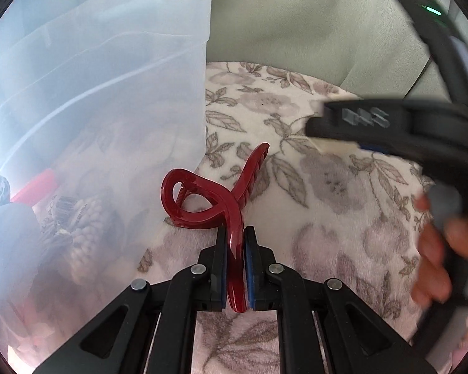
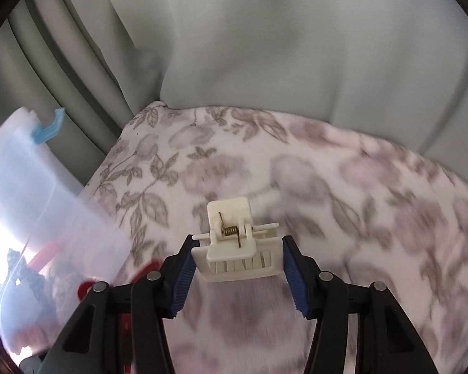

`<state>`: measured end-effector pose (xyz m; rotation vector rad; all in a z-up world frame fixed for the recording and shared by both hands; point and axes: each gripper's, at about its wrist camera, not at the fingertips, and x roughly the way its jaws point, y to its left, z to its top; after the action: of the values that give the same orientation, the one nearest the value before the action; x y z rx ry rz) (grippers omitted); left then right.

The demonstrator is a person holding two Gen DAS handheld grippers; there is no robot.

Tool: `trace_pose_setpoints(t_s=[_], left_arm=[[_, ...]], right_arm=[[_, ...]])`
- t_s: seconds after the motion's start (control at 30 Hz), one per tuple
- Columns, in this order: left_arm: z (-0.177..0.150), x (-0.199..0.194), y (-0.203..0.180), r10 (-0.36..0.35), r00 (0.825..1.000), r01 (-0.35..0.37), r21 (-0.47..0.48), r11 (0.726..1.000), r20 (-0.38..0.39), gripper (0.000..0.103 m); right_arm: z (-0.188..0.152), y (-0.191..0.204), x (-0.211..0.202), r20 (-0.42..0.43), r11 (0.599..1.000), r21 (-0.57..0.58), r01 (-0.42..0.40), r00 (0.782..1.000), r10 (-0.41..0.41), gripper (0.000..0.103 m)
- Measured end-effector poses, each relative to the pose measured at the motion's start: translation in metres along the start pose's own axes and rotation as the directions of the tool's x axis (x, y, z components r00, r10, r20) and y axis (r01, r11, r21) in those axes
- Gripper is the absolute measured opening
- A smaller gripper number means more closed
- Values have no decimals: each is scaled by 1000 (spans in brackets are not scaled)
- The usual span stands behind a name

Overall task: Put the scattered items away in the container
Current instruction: 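Carry the red and cream claw clips over the clear plastic box with both tools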

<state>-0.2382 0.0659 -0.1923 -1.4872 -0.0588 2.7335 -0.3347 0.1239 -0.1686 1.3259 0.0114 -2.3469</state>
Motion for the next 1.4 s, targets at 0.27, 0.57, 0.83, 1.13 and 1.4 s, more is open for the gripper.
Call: trace_pose_setpoints(t_s=[0.27,0.57,0.83,1.13,1.4], left_arm=[[-7,-3,1,33,999,-33,33,999,2,10],[-22,-18,1,26,1000,-26,62,998,-10,10],[-34,-31,0,-8,1000,9,99,995,-14,10],[-49,-48,-1,-18,1000,21,126,992,-19,9],[-72,-102,1,-39,998,33,125,992,49,9]], right_arm=[[-56,-4,-55,7,993,116,23,1000,-24,57],[-121,-1,-108,52,963,266,33,997,-48,57],[-159,6,-139,71,941,336,45,995,-72,57],[-181,25,-155,80,943,332,21,995,-51,57],[-179,36,-183,143,950,313,14,988,-61,57]])
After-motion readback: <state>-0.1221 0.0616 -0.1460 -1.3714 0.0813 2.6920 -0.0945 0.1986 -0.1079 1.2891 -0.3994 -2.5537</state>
